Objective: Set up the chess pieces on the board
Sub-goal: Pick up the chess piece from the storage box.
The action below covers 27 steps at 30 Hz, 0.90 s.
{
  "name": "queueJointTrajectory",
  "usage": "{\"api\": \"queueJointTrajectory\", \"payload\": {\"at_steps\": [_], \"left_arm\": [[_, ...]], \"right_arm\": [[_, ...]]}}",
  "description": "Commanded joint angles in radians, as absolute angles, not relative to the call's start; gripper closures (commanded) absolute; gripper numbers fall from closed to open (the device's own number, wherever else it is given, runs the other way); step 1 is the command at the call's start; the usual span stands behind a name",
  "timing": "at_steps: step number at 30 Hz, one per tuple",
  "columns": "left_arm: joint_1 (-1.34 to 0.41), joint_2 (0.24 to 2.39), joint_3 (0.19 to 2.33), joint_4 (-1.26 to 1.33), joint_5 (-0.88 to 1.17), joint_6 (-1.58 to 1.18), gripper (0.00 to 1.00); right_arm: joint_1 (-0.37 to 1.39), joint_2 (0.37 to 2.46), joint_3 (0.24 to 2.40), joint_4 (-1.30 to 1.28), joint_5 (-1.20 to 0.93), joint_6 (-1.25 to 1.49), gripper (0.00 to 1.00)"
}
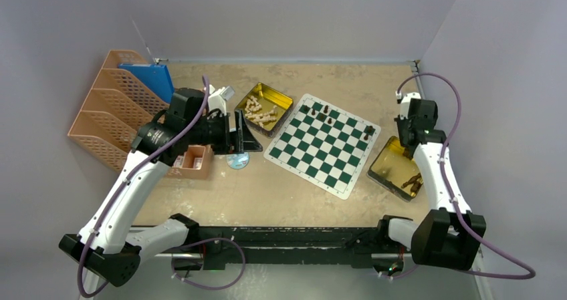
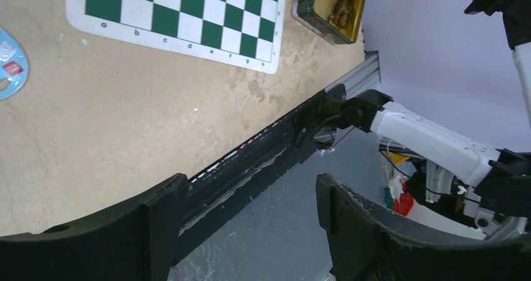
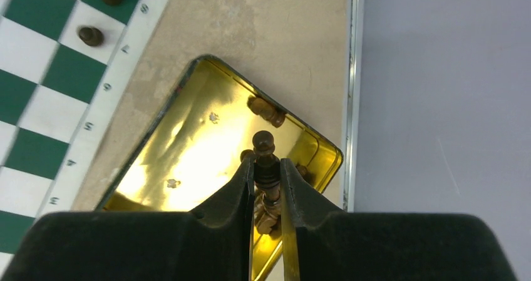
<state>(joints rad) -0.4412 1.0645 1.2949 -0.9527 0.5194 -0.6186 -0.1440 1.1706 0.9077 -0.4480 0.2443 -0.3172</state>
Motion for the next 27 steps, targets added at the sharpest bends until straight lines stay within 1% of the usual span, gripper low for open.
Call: {"api": "queueJointTrajectory", "payload": {"at_steps": [1, 5, 8, 13, 15, 17, 22, 27], "left_arm": [[-0.446, 1.043, 1.320, -0.877, 0.592, -0.681, 0.26], [-0.445, 1.038, 1.336, -0.870, 0.560, -0.712, 0.26], [-0.445, 1.032, 1.363, -0.852, 0.556, -0.760, 0.26], [-0.445, 1.023, 1.416, -0.842, 0.476, -0.814, 0.26], [-0.445, 1.026, 1.420, -0.832, 0.476, -0.825, 0.26], [-0.445, 1.032, 1.417, -0.827, 0.482, -0.833, 0.27], [-0.445, 1.049, 1.391, -0.821, 0.475, -0.875, 0.29], [-0.445, 1.093, 1.385, -0.749, 0.553, -0.921, 0.32]], "right_arm": [[-0.138, 1.135, 1.043, -0.525, 0.173, -0.211, 0.99], [-0.131, 1.127, 1.132, -0.566, 0.135, -0.110, 0.97], [-0.109, 1.092, 1.169, -0.559, 0.076, -0.071, 0.97], [-0.086, 1.071, 1.240, -0.560, 0.003, -0.027, 0.96], [-0.080, 1.061, 1.253, -0.549, -0.056, -0.011, 0.96], [-0.076, 1.043, 1.243, -0.529, -0.097, 0.046, 0.94], [-0.052, 1.000, 1.167, -0.482, -0.221, 0.187, 0.94], [-0.008, 0.962, 1.106, -0.411, -0.249, 0.281, 0.94]]}}
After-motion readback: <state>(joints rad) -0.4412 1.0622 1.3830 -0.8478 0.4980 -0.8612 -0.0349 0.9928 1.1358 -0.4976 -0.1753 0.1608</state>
